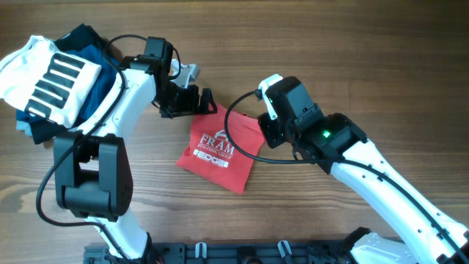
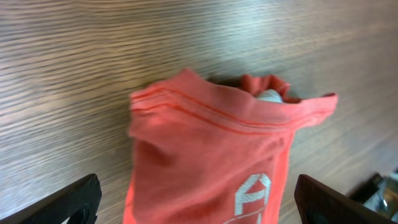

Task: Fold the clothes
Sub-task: 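Grasp the folded red shirt with the left gripper and lift it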

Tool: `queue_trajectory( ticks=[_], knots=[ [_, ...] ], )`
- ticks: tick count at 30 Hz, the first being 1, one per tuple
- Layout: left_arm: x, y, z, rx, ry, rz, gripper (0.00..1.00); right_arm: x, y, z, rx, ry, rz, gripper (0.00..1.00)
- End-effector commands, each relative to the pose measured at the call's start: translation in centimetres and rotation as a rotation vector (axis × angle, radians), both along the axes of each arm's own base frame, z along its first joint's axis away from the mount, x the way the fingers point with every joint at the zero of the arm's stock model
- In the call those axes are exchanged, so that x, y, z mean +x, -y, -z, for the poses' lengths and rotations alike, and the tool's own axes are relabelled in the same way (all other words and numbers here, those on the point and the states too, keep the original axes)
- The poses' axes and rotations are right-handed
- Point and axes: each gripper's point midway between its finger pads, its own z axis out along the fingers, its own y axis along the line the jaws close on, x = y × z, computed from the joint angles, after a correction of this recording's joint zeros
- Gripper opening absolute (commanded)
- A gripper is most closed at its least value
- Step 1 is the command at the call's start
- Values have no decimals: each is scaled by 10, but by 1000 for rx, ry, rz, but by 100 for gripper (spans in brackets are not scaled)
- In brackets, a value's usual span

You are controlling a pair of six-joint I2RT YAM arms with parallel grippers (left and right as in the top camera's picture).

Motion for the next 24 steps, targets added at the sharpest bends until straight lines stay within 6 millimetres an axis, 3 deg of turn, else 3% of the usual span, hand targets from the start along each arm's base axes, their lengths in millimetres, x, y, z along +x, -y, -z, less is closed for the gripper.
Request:
queue_trajectory(
  ticks=[1, 13, 18, 19, 20, 22, 24],
  knots=[
    [-7, 12, 23, -77, -45, 85, 100, 5, 3, -9, -3, 29, 17, 44],
    [-18, 29, 62, -181, -150, 135, 96, 5, 3, -9, -3, 29, 18, 44],
    [-24, 46, 60, -216, -140, 193, 65, 5, 3, -9, -3, 29, 18, 44],
    [-25, 49, 60, -217, -136, 208, 54, 5, 3, -9, -3, 29, 18, 44],
    [-27, 51, 60, -216, -133, 220, 28, 6, 3, -9, -3, 29, 18, 44],
    [-27, 54, 60, -216, -127, 229, 4, 5, 3, -9, -4, 27, 18, 44],
    [-26, 54, 60, -216, -122, 229, 4, 4, 3, -8, -7, 23, 18, 44]
  ],
)
